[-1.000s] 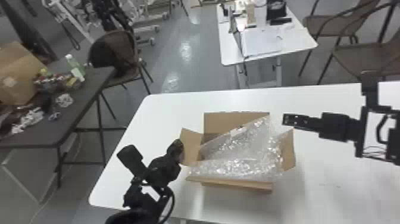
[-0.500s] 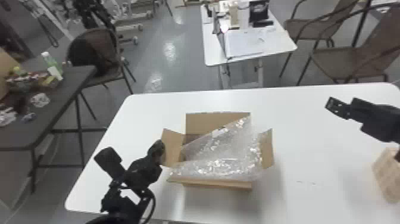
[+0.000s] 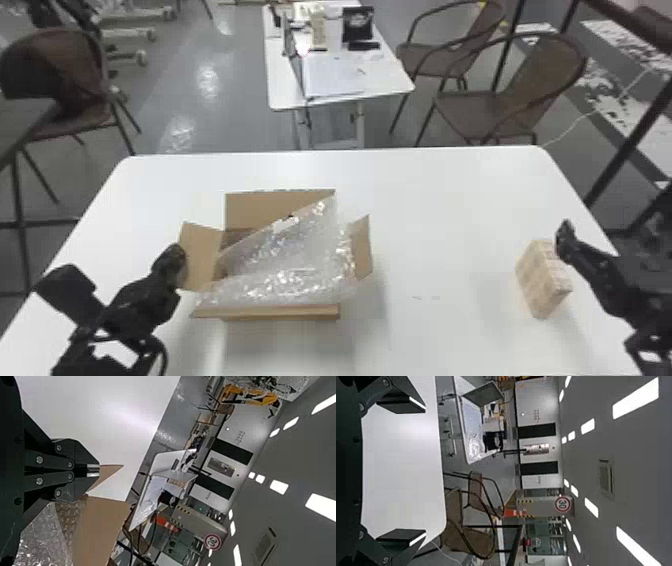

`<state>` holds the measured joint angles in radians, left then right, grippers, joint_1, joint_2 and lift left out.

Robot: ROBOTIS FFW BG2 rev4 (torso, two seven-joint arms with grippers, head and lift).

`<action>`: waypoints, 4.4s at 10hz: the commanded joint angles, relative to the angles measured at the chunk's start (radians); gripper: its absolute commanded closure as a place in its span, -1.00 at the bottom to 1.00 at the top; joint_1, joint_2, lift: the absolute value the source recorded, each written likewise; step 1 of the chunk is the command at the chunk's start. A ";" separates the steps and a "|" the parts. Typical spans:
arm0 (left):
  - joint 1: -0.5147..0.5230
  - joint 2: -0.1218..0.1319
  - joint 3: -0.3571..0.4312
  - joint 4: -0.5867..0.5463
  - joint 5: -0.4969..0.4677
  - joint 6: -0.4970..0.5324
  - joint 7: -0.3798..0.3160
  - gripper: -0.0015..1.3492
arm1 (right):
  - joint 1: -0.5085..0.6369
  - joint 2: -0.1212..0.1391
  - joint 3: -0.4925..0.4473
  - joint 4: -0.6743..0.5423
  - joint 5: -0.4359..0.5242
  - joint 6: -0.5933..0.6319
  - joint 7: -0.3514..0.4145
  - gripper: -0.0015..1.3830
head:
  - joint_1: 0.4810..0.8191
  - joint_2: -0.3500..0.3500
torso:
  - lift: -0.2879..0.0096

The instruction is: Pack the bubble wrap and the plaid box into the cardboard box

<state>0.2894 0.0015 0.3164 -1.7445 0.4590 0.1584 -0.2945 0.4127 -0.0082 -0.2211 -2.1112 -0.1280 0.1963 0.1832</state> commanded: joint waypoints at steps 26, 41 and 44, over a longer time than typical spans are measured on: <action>-0.003 -0.004 -0.007 0.003 0.003 0.001 -0.018 0.81 | -0.245 -0.079 0.124 0.281 -0.234 -0.006 0.219 0.52 | 0.27 0.23 | 0.51; -0.024 -0.004 -0.019 0.020 -0.019 0.016 -0.025 0.81 | -0.778 -0.199 0.508 0.534 -0.435 0.810 0.579 0.52 | 0.27 1.00 | 0.51; -0.030 -0.004 -0.025 0.026 -0.019 0.015 -0.025 0.81 | -0.844 -0.150 0.601 0.794 -0.424 0.644 0.703 0.52 | 0.27 1.00 | 0.51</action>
<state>0.2597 0.0015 0.2919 -1.7185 0.4402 0.1732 -0.3191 -0.4171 -0.1631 0.3600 -1.3571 -0.5574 0.8696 0.8898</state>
